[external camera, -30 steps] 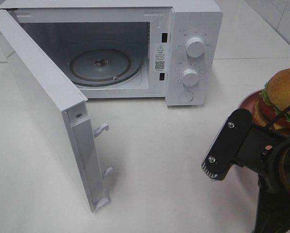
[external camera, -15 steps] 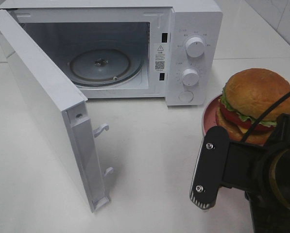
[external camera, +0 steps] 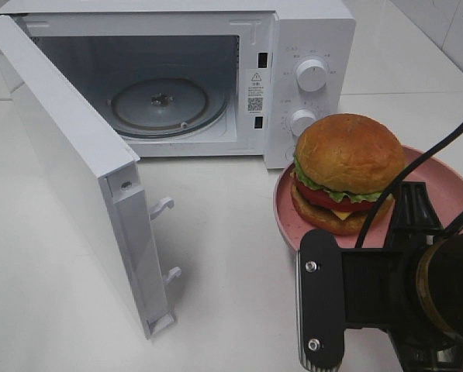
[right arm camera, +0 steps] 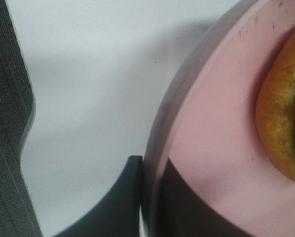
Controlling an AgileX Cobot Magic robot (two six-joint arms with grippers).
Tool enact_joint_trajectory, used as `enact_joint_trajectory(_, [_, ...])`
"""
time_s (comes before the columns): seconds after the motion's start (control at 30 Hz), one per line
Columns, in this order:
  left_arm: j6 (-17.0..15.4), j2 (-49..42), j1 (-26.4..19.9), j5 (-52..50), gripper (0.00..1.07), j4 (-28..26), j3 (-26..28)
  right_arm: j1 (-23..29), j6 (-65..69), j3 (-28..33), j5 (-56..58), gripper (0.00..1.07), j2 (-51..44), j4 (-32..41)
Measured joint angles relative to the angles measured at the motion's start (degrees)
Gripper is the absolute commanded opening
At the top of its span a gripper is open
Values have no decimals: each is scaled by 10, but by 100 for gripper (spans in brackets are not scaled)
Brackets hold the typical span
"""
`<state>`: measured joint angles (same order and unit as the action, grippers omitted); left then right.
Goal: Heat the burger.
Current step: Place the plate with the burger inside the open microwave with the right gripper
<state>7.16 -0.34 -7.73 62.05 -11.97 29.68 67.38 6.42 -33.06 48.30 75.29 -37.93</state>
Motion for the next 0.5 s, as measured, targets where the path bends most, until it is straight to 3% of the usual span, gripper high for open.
enact_joint_trajectory(0.5, [0,0,0,0,98,0,0,0,-89,5,-10,0,0,-1])
